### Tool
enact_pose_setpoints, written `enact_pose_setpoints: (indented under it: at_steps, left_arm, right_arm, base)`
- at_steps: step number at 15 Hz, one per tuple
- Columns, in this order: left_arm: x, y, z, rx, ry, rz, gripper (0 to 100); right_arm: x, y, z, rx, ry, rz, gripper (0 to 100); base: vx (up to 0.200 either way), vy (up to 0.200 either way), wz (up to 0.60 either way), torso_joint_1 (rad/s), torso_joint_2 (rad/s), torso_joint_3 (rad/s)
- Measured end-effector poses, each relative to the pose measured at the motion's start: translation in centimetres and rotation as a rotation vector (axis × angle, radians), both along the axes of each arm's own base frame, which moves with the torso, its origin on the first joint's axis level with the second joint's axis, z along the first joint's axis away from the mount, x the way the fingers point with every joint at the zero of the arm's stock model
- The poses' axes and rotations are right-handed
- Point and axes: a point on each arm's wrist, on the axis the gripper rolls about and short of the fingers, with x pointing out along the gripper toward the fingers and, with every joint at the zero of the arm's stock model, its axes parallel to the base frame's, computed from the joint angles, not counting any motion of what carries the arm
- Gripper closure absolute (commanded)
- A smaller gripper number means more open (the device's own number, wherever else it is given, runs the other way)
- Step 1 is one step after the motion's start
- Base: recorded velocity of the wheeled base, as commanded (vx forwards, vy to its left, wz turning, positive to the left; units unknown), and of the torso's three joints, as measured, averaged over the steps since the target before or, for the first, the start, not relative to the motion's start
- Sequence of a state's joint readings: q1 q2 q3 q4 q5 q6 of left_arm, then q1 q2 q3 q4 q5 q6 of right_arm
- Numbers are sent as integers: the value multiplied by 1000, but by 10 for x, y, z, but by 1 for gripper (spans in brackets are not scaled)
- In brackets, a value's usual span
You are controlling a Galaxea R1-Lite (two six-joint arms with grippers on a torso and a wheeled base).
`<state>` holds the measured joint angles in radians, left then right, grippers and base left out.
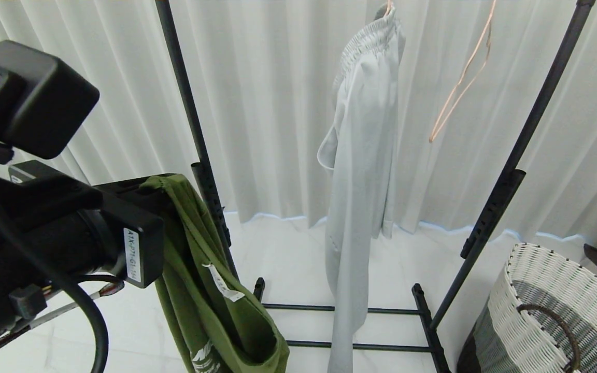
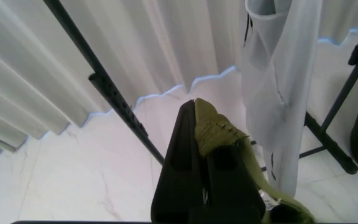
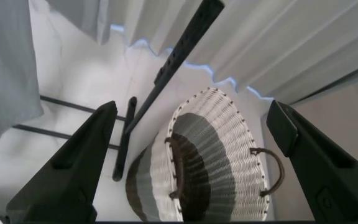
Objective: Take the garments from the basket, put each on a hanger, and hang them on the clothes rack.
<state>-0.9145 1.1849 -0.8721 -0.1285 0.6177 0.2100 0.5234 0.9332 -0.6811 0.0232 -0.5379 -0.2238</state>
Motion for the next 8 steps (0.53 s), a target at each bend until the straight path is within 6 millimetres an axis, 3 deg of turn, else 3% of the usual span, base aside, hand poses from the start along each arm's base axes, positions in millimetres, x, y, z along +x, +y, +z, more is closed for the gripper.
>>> enact_pose_setpoints:
  at_steps: [8]
  left_arm:
    - [4, 7, -6, 76, -7, 41, 100]
  right_arm:
    - [1, 0, -3, -2, 10, -3, 0]
  base:
    - [0, 0, 0, 182, -458, -284]
